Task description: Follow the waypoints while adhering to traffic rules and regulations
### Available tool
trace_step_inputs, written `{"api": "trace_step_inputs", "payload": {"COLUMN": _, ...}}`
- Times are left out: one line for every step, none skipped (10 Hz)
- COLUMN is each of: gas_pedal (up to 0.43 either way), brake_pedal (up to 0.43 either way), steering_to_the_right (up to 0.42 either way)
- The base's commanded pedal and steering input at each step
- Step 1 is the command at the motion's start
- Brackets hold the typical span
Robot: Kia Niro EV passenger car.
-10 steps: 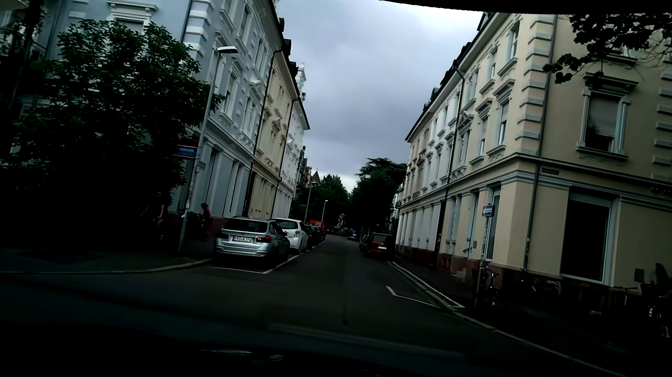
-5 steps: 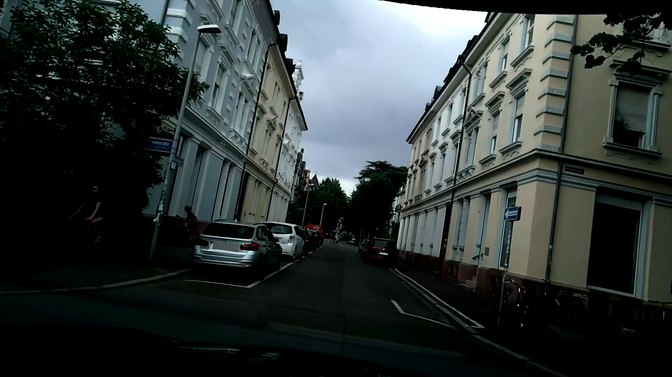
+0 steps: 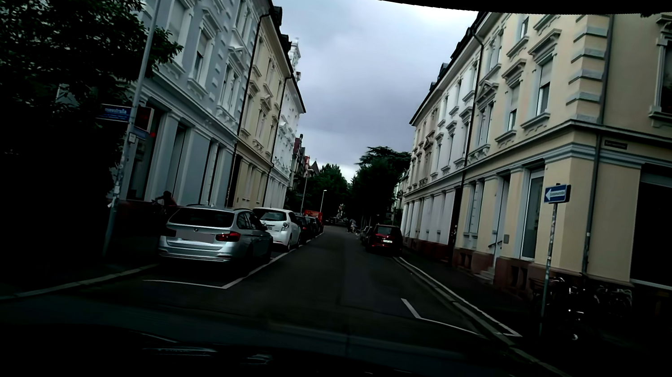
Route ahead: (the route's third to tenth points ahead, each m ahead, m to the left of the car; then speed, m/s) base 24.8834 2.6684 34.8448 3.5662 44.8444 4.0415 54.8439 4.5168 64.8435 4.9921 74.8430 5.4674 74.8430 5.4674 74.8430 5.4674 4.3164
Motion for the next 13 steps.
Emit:
{"api": "trace_step_inputs", "payload": {"gas_pedal": 0.157, "brake_pedal": 0.000, "steering_to_the_right": 0.006}}
{"api": "trace_step_inputs", "payload": {"gas_pedal": 0.157, "brake_pedal": 0.000, "steering_to_the_right": 0.006}}
{"api": "trace_step_inputs", "payload": {"gas_pedal": 0.157, "brake_pedal": 0.000, "steering_to_the_right": 0.006}}
{"api": "trace_step_inputs", "payload": {"gas_pedal": 0.157, "brake_pedal": 0.000, "steering_to_the_right": 0.005}}
{"api": "trace_step_inputs", "payload": {"gas_pedal": 0.157, "brake_pedal": 0.000, "steering_to_the_right": 0.002}}
{"api": "trace_step_inputs", "payload": {"gas_pedal": 0.157, "brake_pedal": 0.000, "steering_to_the_right": 0.000}}
{"api": "trace_step_inputs", "payload": {"gas_pedal": 0.157, "brake_pedal": 0.000, "steering_to_the_right": 0.000}}
{"api": "trace_step_inputs", "payload": {"gas_pedal": 0.150, "brake_pedal": 0.000, "steering_to_the_right": 0.000}}
{"api": "trace_step_inputs", "payload": {"gas_pedal": 0.130, "brake_pedal": 0.000, "steering_to_the_right": 0.000}}
{"api": "trace_step_inputs", "payload": {"gas_pedal": 0.130, "brake_pedal": 0.000, "steering_to_the_right": 0.000}}
{"api": "trace_step_inputs", "payload": {"gas_pedal": 0.130, "brake_pedal": 0.000, "steering_to_the_right": -0.001}}
{"api": "trace_step_inputs", "payload": {"gas_pedal": 0.118, "brake_pedal": 0.000, "steering_to_the_right": -0.002}}
{"api": "trace_step_inputs", "payload": {"gas_pedal": 0.118, "brake_pedal": 0.000, "steering_to_the_right": -0.001}}
